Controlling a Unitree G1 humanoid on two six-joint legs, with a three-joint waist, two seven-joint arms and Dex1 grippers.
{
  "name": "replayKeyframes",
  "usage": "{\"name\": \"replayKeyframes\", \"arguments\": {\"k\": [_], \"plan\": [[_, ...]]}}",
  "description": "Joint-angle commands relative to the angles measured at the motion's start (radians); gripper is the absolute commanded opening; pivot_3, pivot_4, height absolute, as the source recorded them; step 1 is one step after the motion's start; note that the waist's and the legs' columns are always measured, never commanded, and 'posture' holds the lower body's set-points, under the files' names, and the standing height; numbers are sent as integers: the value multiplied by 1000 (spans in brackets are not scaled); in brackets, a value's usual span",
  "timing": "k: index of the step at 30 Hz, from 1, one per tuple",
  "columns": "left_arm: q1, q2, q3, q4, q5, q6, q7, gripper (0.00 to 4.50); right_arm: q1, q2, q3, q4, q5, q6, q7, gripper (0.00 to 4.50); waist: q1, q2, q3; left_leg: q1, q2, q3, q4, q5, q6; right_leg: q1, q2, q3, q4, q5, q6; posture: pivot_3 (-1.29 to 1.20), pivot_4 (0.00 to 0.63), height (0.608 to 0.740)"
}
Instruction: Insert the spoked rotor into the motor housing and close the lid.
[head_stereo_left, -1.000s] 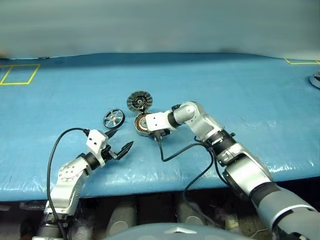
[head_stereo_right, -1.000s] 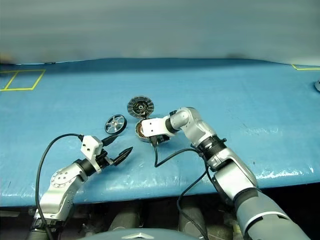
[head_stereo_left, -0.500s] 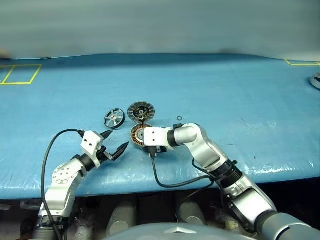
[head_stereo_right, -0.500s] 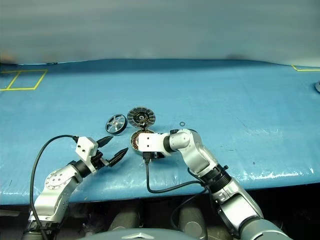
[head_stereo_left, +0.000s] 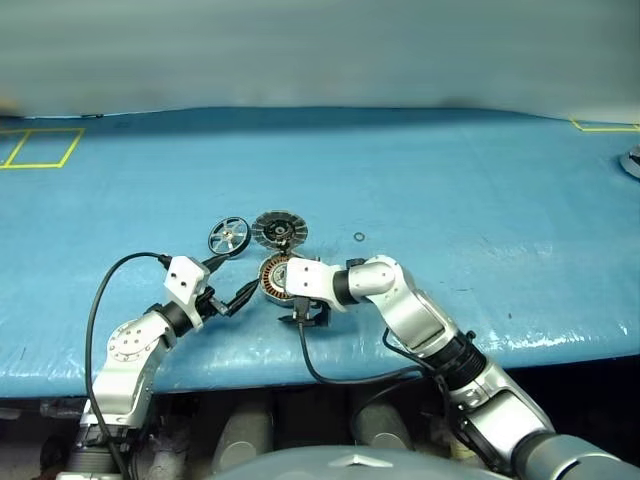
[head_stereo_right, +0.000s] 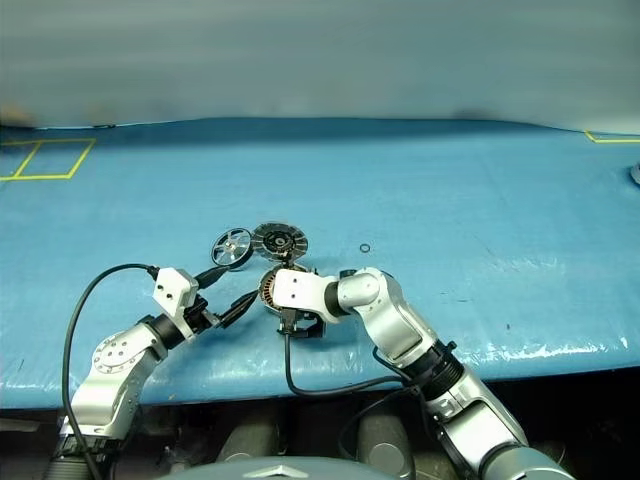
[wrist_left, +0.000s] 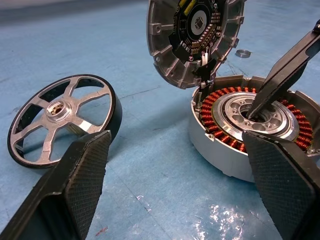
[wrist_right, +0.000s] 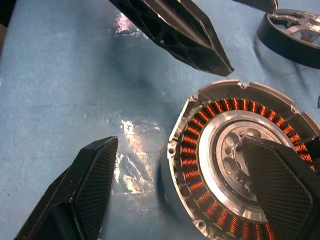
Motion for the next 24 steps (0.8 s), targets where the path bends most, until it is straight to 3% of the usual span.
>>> {"name": "replayKeyframes", "arguments": {"k": [1,7,13,19,24], "plan": [[-12,4,4,-19,-9,-14,-16,4500,10,0,-71,-136,92,30,-8,4129,1,0,0,0,0,0,0,0,0,0,0,0,0,0,0,0,150,740],[-15,11,-11,-16,-16,-10,-57,4500,91,-15,-267,-238,227,43,-102,4129,14,-1,0,-1,0,-1,0,0,0,0,0,-1,-1,0,0,0,150,740],[-12,21,-40,-14,-4,-9,-100,4500,221,-60,-491,-68,291,-53,-245,4129,26,-2,1,-2,0,0,0,0,0,0,-1,-1,-3,0,0,0,150,740],[-30,17,-61,-8,6,-48,-133,4500,217,-2,-591,156,329,-109,-393,4129,19,-3,2,-3,0,1,-1,0,0,-2,-1,-1,-2,0,0,0,150,740],[-45,13,-69,-7,-3,-57,-147,4500,168,57,-595,333,320,-200,-480,4129,19,-3,2,-3,1,2,-1,0,0,-1,-1,-1,-3,-1,0,0,150,740]]}}
